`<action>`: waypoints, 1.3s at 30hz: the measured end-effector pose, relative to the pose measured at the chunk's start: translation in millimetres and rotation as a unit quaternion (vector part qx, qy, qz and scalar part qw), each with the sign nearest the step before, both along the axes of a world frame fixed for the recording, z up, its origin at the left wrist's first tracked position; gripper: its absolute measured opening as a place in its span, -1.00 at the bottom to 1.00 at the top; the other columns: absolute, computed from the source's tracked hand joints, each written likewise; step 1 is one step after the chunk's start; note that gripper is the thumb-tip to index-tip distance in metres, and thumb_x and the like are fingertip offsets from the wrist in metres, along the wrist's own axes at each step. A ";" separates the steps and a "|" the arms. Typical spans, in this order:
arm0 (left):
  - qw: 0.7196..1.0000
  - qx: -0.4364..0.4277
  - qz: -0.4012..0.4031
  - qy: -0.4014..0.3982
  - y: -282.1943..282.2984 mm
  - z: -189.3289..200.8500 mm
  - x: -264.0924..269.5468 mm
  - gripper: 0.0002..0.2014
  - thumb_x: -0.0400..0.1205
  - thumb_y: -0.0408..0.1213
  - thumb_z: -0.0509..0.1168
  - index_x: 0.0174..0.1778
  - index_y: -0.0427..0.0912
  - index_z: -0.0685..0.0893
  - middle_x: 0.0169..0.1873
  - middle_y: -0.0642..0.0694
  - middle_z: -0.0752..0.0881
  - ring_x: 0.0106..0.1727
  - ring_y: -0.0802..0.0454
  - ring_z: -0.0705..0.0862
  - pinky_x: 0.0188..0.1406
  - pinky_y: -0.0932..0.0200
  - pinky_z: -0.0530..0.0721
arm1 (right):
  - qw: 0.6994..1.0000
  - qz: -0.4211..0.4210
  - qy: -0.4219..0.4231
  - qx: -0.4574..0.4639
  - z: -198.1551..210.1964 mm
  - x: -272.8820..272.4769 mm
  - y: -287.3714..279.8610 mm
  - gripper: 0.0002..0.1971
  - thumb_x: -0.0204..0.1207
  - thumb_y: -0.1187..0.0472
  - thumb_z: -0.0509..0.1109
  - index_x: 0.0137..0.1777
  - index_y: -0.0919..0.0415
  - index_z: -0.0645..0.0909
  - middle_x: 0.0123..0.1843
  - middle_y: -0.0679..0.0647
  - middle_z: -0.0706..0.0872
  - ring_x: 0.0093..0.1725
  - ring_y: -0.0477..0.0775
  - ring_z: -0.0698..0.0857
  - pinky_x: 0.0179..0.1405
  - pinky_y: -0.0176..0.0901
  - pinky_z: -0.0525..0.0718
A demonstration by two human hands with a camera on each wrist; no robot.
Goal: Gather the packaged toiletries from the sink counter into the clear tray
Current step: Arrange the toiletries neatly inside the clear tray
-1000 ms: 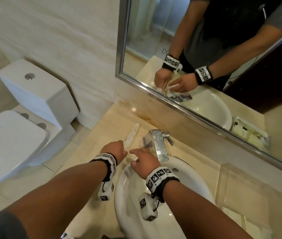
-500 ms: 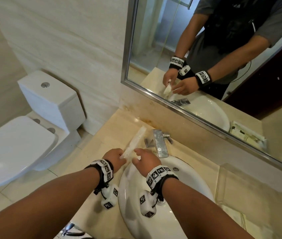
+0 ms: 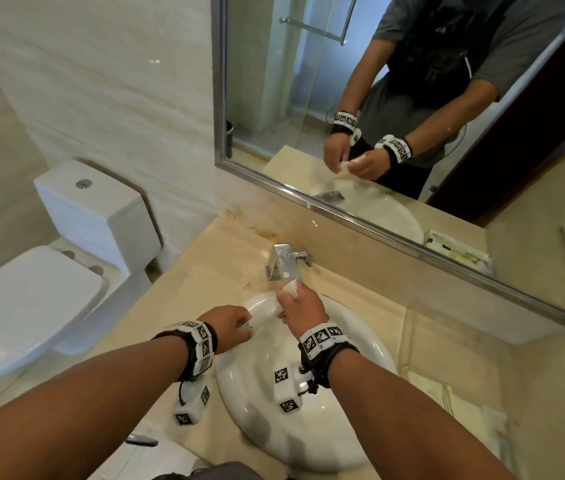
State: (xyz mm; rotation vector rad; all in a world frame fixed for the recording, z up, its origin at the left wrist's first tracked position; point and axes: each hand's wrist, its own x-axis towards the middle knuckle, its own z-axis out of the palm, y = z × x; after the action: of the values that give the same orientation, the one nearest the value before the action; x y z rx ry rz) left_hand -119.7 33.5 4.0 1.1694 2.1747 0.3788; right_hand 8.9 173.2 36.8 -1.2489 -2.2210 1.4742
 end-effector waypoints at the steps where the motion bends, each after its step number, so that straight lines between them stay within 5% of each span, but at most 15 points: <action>1: 1.000 -0.005 -0.020 0.004 6.3 6.1 9.6 -0.71 0.60 0.03 0.33 0.16 -0.02 0.68 0.01 0.00 0.73 0.03 -0.01 0.67 0.05 0.15 0.61 | 1.000 -0.015 0.007 -0.009 1.8 12.4 1.8 -0.76 0.55 -0.05 0.33 -0.04 0.11 0.66 -0.14 0.12 0.79 -0.19 0.14 0.82 -0.08 0.18 0.84; 8: 0.995 -0.010 -0.103 -0.005 47.2 29.4 80.0 -0.77 0.57 0.01 0.34 -0.24 -0.09 0.65 -0.25 -0.08 0.71 -0.14 -0.09 0.68 -0.09 0.00 0.65 | 0.979 -0.153 0.090 -0.102 10.1 100.3 23.8 -0.84 0.59 0.21 0.44 -0.03 0.34 0.72 -0.25 0.19 0.78 -0.34 0.07 0.74 -0.22 0.01 0.81; 12: 0.992 0.018 -0.085 -0.088 72.4 34.2 127.3 -0.68 0.57 -0.02 0.39 -0.43 -0.05 0.54 -0.43 -0.06 0.64 -0.34 -0.06 0.65 -0.20 -0.04 0.71 | 0.968 -0.154 0.082 -0.183 6.7 144.4 30.9 -0.90 0.56 0.15 0.50 -0.05 0.19 0.76 -0.22 0.08 0.83 -0.26 0.03 0.77 -0.19 -0.09 0.78; 18: 0.978 -0.014 -0.096 -0.183 100.9 29.1 183.2 -0.87 0.60 -0.05 0.39 -0.18 0.01 0.66 -0.33 -0.09 0.77 -0.35 -0.05 0.73 -0.28 0.01 0.78 | 0.972 -0.174 0.046 -0.150 -1.7 205.5 45.4 -0.90 0.56 0.20 0.49 -0.08 0.25 0.73 -0.20 0.12 0.84 -0.26 0.01 0.81 -0.25 -0.12 0.79; 21: 0.974 -0.060 -0.124 -0.180 108.4 25.6 206.1 -0.87 0.58 -0.19 0.40 -0.06 -0.16 0.71 -0.17 -0.18 0.83 -0.23 -0.06 0.81 -0.25 0.05 0.81 | 0.953 -0.241 0.064 -0.171 -7.8 230.6 54.5 -0.89 0.57 0.24 0.50 -0.10 0.29 0.70 -0.23 0.13 0.81 -0.33 -0.01 0.79 -0.25 -0.14 0.79; 29: 0.968 -0.085 -0.160 -0.171 128.4 11.6 240.8 -0.90 0.51 -0.26 0.38 -0.14 -0.18 0.76 -0.26 -0.09 0.84 -0.29 0.01 0.79 -0.28 0.14 0.80 | 0.920 -0.317 0.078 -0.218 -23.7 278.4 58.9 -0.86 0.59 0.21 0.49 -0.16 0.23 0.65 -0.22 0.16 0.77 -0.25 0.07 0.75 -0.19 -0.13 0.80; 33: 0.965 -0.092 -0.205 -0.135 139.6 2.7 252.9 -0.88 0.49 -0.18 0.35 -0.20 -0.09 0.78 -0.26 -0.07 0.85 -0.19 -0.04 0.83 -0.13 0.05 0.81 | 0.899 -0.343 0.093 -0.255 -29.1 300.0 62.3 -0.91 0.57 0.23 0.49 -0.08 0.21 0.64 -0.09 0.20 0.83 -0.13 0.14 0.81 -0.04 0.05 0.83; 36: 0.963 -0.094 -0.220 -0.126 147.9 -1.3 268.2 -0.84 0.53 -0.09 0.36 -0.22 -0.07 0.77 -0.31 0.04 0.85 -0.25 0.09 0.82 -0.08 0.10 0.78 | 0.890 -0.368 0.096 -0.253 -38.5 318.8 68.0 -0.90 0.61 0.22 0.44 -0.02 0.27 0.67 -0.18 0.23 0.80 -0.28 0.12 0.77 -0.31 -0.03 0.76; 39: 0.960 -0.088 -0.234 -0.127 156.4 -3.9 284.8 -0.69 0.59 0.07 0.33 -0.26 -0.09 0.78 -0.33 0.07 0.84 -0.25 0.11 0.79 -0.11 0.17 0.70 | 0.882 -0.398 0.098 -0.232 -44.5 338.7 80.0 -0.86 0.66 0.20 0.38 0.00 0.29 0.67 -0.12 0.24 0.83 -0.12 0.22 0.82 -0.09 0.08 0.83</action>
State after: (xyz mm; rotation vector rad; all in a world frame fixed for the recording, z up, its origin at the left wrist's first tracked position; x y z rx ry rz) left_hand 165.1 189.9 0.2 1.3975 1.6135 0.1158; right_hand 347.6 253.2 -7.8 -1.7463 -1.0003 1.6673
